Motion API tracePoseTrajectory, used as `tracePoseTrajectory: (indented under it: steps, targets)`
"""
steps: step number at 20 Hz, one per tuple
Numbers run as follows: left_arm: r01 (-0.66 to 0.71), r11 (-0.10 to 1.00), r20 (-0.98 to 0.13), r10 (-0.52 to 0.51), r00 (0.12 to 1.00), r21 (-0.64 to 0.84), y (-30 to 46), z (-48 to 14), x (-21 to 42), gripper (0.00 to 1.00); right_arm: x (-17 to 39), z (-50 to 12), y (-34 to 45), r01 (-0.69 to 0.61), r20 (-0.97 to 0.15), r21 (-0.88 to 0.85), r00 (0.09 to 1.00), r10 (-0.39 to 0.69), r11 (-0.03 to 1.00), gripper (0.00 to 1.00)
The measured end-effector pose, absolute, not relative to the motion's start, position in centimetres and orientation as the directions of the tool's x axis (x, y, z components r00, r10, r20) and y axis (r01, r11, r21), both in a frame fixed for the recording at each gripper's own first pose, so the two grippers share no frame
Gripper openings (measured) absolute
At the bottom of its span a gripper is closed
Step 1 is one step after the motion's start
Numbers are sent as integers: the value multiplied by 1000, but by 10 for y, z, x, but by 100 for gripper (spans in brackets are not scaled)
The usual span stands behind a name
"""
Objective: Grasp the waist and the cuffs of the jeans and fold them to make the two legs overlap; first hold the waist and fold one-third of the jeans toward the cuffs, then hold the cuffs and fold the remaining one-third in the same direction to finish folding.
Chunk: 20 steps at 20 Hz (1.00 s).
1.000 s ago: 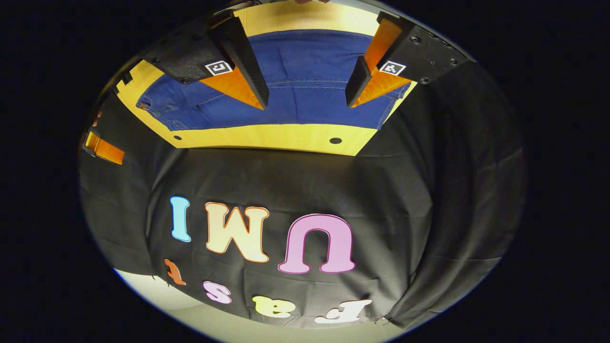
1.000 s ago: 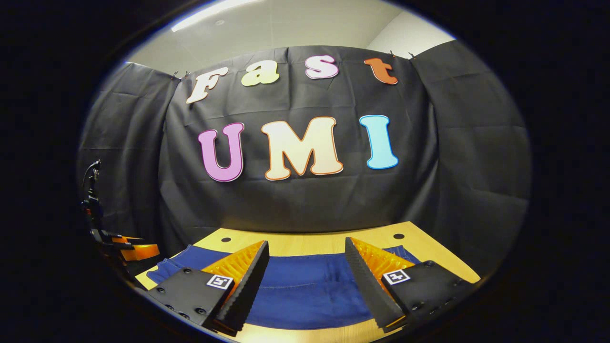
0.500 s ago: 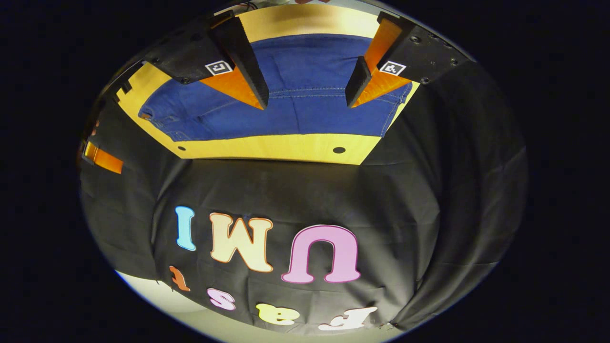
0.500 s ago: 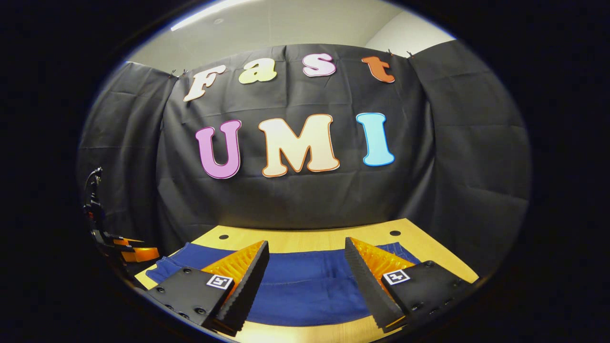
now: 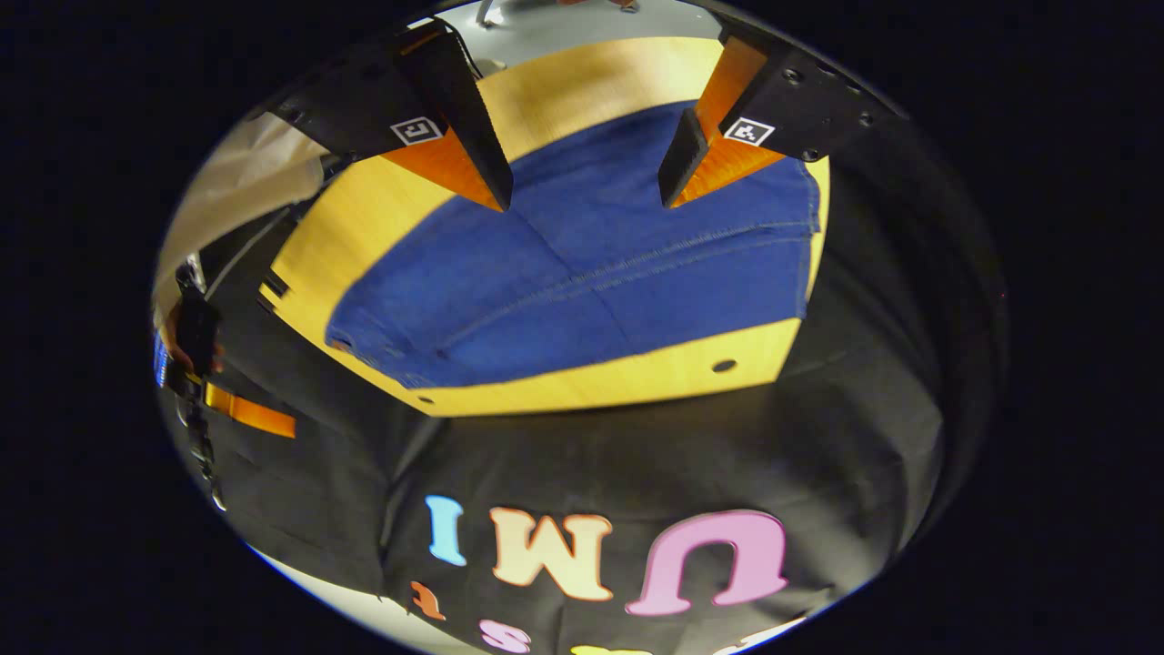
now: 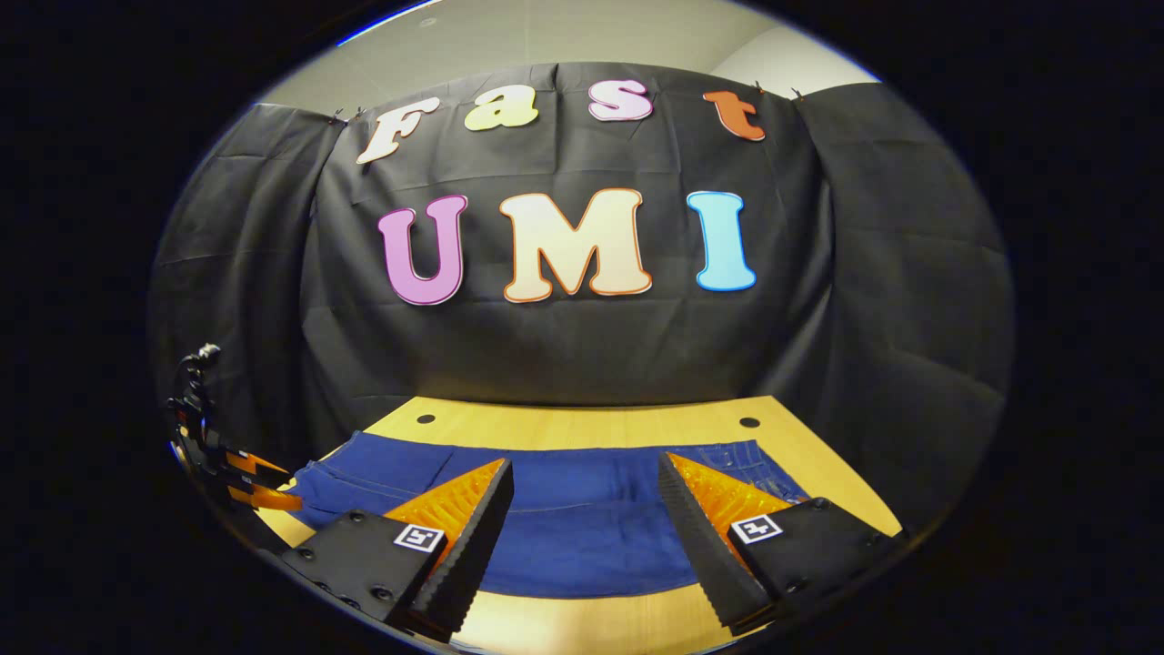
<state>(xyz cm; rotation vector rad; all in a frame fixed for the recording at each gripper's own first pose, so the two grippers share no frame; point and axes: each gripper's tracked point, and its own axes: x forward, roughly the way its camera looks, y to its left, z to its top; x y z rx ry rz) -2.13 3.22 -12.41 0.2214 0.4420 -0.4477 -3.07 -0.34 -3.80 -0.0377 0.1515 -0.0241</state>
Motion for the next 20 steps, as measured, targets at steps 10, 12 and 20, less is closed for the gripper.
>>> tracePoseTrajectory:
  steps: [10,12,20]
  targets:
    - [657,714,-804,-233,547,241,122,-208,-23,96,-32,-63,5,7,-227,-92,973,-28,996,98]
    - [673,707,-835,-223,503,216,126,-217,-23,95,-29,-65,5,5,-236,-109,971,-31,994,98]
    - [701,675,-891,-143,431,231,148,-236,-8,90,-22,-77,7,-5,-270,-91,963,-20,996,98]
